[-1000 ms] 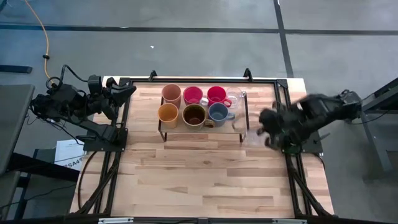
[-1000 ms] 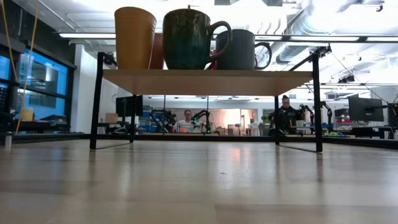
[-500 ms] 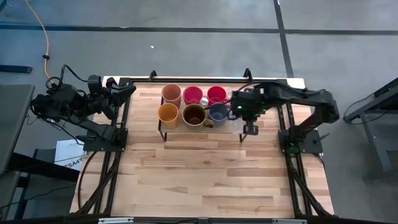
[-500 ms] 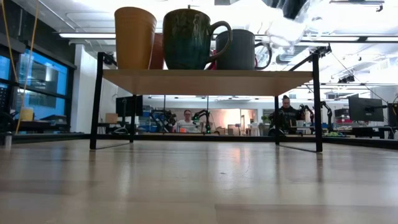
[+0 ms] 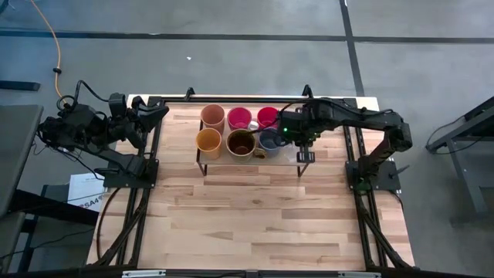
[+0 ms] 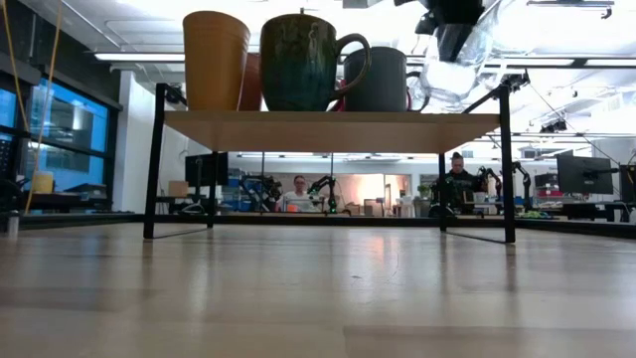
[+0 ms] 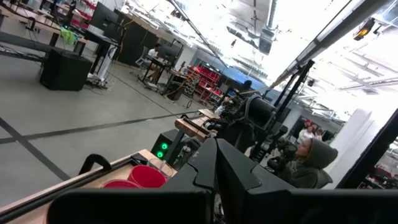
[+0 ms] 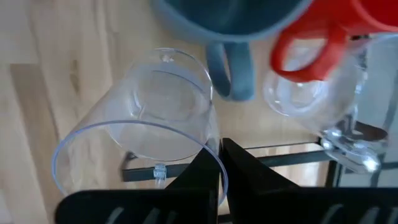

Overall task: Stack small to large cups/mugs on shelf
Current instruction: Put the transparent mug on the shelf

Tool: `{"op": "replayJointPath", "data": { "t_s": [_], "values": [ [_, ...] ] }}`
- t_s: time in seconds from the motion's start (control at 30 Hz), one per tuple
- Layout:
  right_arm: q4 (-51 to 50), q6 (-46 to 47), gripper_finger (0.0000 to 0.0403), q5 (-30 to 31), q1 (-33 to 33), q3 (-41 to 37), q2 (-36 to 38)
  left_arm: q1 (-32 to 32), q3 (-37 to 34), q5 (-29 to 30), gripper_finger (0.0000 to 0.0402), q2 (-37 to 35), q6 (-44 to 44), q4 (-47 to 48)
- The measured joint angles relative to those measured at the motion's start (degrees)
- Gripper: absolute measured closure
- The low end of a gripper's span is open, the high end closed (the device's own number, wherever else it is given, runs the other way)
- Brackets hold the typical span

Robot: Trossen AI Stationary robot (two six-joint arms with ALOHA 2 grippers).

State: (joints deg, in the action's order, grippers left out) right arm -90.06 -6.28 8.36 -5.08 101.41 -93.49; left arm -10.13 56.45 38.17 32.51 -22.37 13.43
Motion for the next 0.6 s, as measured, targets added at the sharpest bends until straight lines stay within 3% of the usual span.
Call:
{"op": "replayJointPath", "data": {
  "t_s": [0.6],
  "values": [
    [0.0,-1.2,0.0403,-1.6,-2.1,-0.1,0.0,0.0,0.0,0.0,0.0402,0.0,0.0,0.0]
  ]
}}
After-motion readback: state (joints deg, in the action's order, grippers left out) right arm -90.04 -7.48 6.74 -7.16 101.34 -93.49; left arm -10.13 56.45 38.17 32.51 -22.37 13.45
